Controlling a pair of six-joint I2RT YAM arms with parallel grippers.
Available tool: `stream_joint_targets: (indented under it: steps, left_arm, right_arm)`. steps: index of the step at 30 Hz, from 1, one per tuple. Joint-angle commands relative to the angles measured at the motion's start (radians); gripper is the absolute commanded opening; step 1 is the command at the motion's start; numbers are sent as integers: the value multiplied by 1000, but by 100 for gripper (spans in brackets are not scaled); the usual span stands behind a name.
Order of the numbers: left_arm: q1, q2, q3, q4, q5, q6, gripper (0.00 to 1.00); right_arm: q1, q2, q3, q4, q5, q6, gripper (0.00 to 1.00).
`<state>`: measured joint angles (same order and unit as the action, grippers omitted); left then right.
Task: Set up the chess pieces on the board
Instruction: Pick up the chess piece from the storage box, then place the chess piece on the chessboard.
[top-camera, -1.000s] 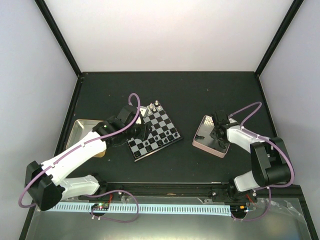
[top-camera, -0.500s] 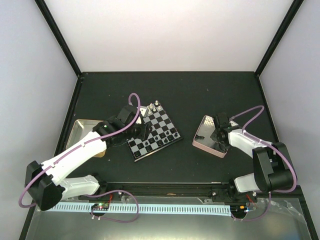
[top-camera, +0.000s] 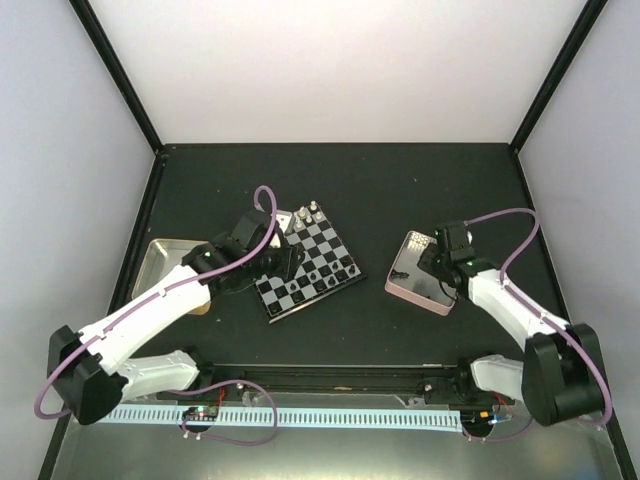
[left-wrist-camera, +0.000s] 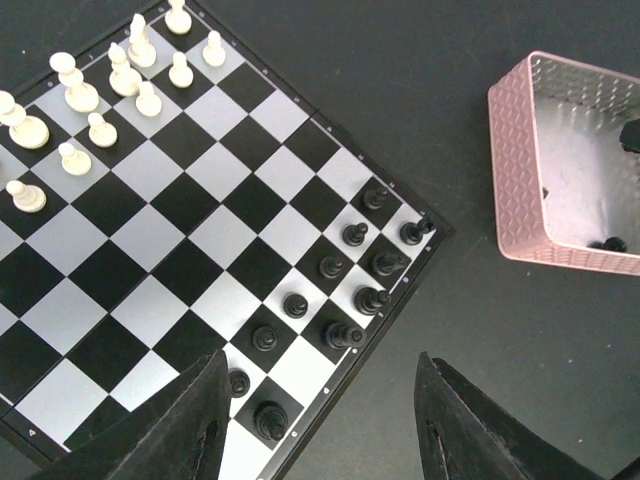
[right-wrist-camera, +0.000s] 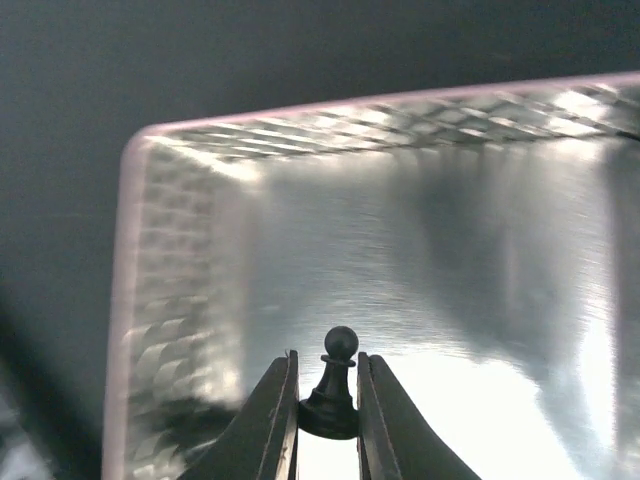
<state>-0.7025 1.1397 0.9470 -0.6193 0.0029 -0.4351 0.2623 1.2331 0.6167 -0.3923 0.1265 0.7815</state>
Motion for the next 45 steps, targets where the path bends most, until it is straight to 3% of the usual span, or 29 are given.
stream_joint_targets:
  steps: [1,6,11,14,20,25,33,39,45]
  left_arm:
    - [-1,-59,-2,64,-5,-26,52]
    - [8,-142,-13,131,31,-47,52]
    - [14,-267,-61,276,149,-65,59]
    - [17,-308,-54,333,284,-78,70]
    - [22,-298,-18,416,528,-133,72]
    - [25,-286,3,438,597,-204,71]
    - [53,-237,27,424,723,-356,70]
    - [89,-212,-15,533,825,-496,61]
    - [105,-186,-20,521,828,-522,52]
  right_arm:
    - [11,-94,24,143,-250,-136,13]
    - [69,-184,31,317,-567,-195,10]
    - [90,-221,0,611,-970,-105,10]
    - [122,-218,7,747,-1089,-55,11]
    - [207,-190,73,853,-1224,-58,12]
    - [291,-176,135,784,-1273,-191,12]
    - [369,-158,271,453,-1151,-560,11]
    - [419,-142,356,275,-990,-776,11]
    - [463,-103,410,178,-897,-898,11]
